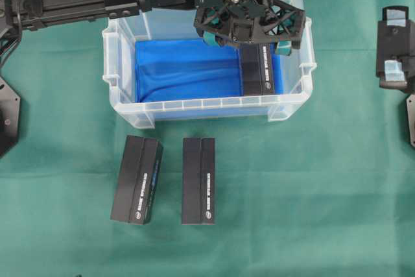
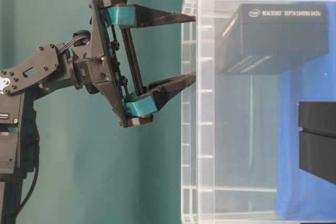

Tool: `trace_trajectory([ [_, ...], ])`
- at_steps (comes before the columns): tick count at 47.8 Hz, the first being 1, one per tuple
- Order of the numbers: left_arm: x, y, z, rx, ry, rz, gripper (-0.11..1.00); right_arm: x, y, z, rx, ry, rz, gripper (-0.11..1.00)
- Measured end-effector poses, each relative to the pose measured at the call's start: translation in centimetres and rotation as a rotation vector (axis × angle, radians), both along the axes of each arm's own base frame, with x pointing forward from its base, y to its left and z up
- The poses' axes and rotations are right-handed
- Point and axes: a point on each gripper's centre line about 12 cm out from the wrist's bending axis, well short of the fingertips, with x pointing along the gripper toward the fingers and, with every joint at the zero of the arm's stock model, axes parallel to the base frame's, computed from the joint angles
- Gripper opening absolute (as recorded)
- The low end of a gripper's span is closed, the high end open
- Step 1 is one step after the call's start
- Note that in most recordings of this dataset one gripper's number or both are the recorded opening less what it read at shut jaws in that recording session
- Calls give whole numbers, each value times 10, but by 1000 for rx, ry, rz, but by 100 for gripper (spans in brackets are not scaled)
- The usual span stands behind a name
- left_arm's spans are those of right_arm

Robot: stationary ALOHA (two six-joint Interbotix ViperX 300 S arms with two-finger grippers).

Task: Take the box out of the case with the left arm.
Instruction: 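Move the open left gripper over the right black box in the case, then lower the left gripper around the right black box and close it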

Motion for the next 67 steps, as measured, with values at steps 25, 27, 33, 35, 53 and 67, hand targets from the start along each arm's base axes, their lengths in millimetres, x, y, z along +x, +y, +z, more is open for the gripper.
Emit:
trace_trajectory([
  [25,0,0,0,-1,1,1,97,0,0,0,0,0,0,-1],
  [27,0,-1,0,-2,3,1,97,0,0,0,0,2,0,-1],
  [33,0,-1,0,-1,1,1,97,0,0,0,0,2,0,-1],
  [35,0,0,0,-1,1,3,97,0,0,0,2,0,0,-1],
  [53,1,0,-3,0,-6,3,97,0,0,0,0,2,0,-1],
  [67,-1,-1,-11,-3,13,0,97,0,0,0,2,0,0,-1],
])
